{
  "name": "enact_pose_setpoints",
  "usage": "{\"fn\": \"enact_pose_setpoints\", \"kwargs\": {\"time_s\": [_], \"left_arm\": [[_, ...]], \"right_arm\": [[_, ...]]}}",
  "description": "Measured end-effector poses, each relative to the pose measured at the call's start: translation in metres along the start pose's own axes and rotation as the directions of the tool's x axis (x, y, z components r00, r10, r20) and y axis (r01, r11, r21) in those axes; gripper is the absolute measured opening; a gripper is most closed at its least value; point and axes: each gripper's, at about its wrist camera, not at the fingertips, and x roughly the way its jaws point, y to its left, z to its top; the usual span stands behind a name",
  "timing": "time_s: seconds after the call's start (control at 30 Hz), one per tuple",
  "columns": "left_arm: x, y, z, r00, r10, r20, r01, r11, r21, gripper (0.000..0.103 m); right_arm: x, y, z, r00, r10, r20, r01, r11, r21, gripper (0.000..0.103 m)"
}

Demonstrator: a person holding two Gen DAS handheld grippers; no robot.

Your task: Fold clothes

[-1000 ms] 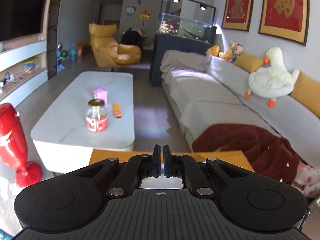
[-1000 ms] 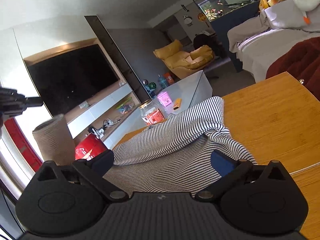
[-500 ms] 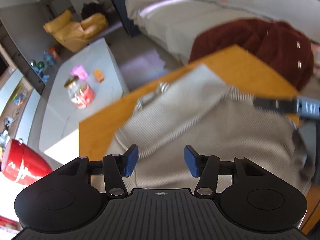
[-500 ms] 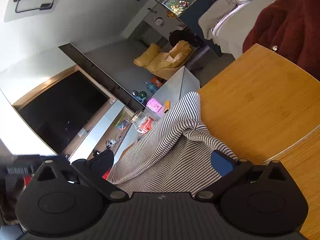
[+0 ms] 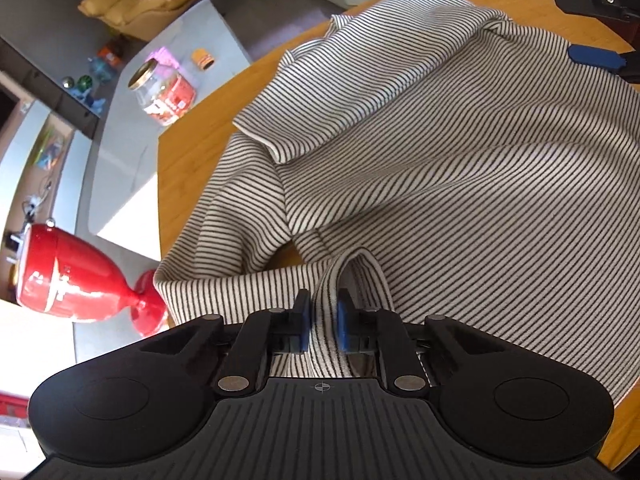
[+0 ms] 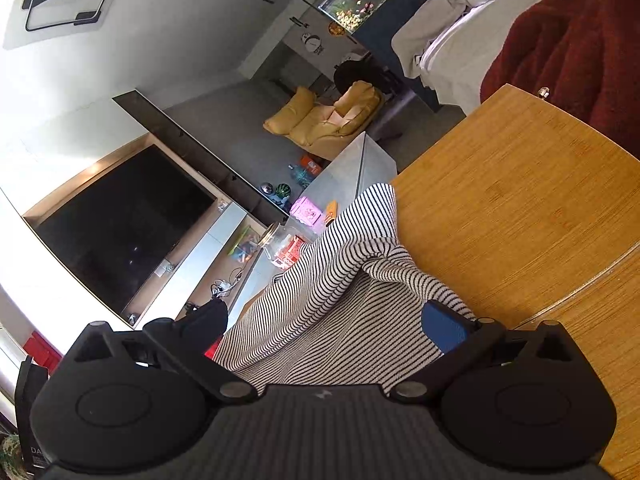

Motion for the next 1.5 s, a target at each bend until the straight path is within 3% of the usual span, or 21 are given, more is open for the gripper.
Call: {"fn": "enact_pose_setpoints", "kwargs": {"time_s": [0.1,0.23,0.3,0.4,0.5,0.6,0.77,0.8,0.9,0.97,1.03,1.07,1.13,1.17,1.27,1.3,1.37,1.47,1.5], "left_arm": [[-0.014,0.015,0.006,0.998,-0.049,0.033,0.051,0.996,-0.079,0.01],[-0.056,0.052,0.034,0.982,-0.08,0.169,0.12,0.963,-0.241,0.01],[-0.08,0.076,0.057,0.961,-0.073,0.266,0.159,0.936,-0.315,0.009],[-0.112,0.103,0.092,0.911,-0.055,0.409,0.228,0.893,-0.388,0.009],[-0.132,0.11,0.127,0.856,-0.029,0.516,0.266,0.881,-0.392,0.009],[-0.137,0.102,0.164,0.813,-0.059,0.579,0.326,0.87,-0.369,0.008],[-0.113,0.061,0.219,0.795,-0.18,0.579,0.41,0.863,-0.294,0.005],[-0.103,0.052,0.227,0.79,-0.218,0.572,0.44,0.852,-0.283,0.005],[-0.081,0.033,0.242,0.752,-0.318,0.577,0.54,0.8,-0.263,0.007],[-0.074,0.028,0.245,0.735,-0.35,0.581,0.575,0.776,-0.261,0.014],[-0.07,0.025,0.243,0.74,-0.35,0.575,0.569,0.781,-0.257,0.021],[-0.068,0.024,0.238,0.75,-0.34,0.568,0.555,0.791,-0.259,0.023],[-0.062,0.026,0.223,0.774,-0.318,0.548,0.525,0.805,-0.275,0.04],[-0.059,0.027,0.215,0.786,-0.306,0.537,0.51,0.812,-0.283,0.043],[-0.045,0.03,0.181,0.845,-0.229,0.484,0.411,0.856,-0.313,0.049],[-0.039,0.031,0.168,0.864,-0.199,0.462,0.375,0.867,-0.328,0.055],[-0.025,0.031,0.139,0.891,-0.173,0.421,0.341,0.867,-0.365,0.058],[-0.01,0.024,0.095,0.898,-0.183,0.401,0.353,0.843,-0.406,0.067],[-0.007,0.019,0.079,0.892,-0.181,0.414,0.362,0.835,-0.414,0.079]], "right_arm": [[0.0,0.0,-0.001,1.0,0.001,0.002,-0.001,1.0,0.001,0.103],[0.001,0.0,-0.002,1.0,0.001,0.003,-0.001,1.0,0.002,0.103],[0.0,-0.001,-0.001,1.0,0.002,0.002,-0.002,1.0,0.002,0.103],[0.0,-0.001,0.0,1.0,0.003,0.003,-0.003,1.0,0.003,0.103],[-0.002,-0.001,0.0,1.0,0.004,0.004,-0.004,1.0,0.006,0.103],[0.0,-0.001,0.001,1.0,0.005,0.004,-0.005,1.0,0.007,0.103],[0.0,-0.003,0.001,1.0,0.008,0.004,-0.008,1.0,0.01,0.103],[0.0,-0.004,0.001,1.0,0.01,0.004,-0.01,1.0,0.011,0.103],[-0.002,-0.005,0.002,1.0,0.017,0.005,-0.017,1.0,0.017,0.103],[-0.003,-0.006,0.002,1.0,0.022,0.006,-0.022,1.0,0.02,0.103],[-0.004,-0.006,0.002,1.0,0.027,0.007,-0.027,0.999,0.024,0.103],[-0.005,-0.007,0.002,1.0,0.029,0.008,-0.029,0.999,0.026,0.103],[-0.005,-0.007,0.002,1.0,0.025,0.015,-0.025,0.999,0.026,0.103],[-0.005,-0.007,0.002,1.0,0.022,0.018,-0.023,0.999,0.025,0.103],[-0.005,-0.006,0.003,1.0,0.022,0.016,-0.023,0.999,0.022,0.103],[-0.004,-0.007,0.004,1.0,0.025,0.009,-0.025,0.999,0.02,0.103],[-0.002,-0.006,0.005,1.0,0.024,-0.008,-0.024,1.0,0.01,0.103],[0.003,-0.002,0.006,0.998,0.003,-0.058,-0.004,1.0,-0.026,0.103],[0.006,0.0,0.006,0.997,-0.007,-0.079,0.003,0.999,-0.042,0.103]]}}
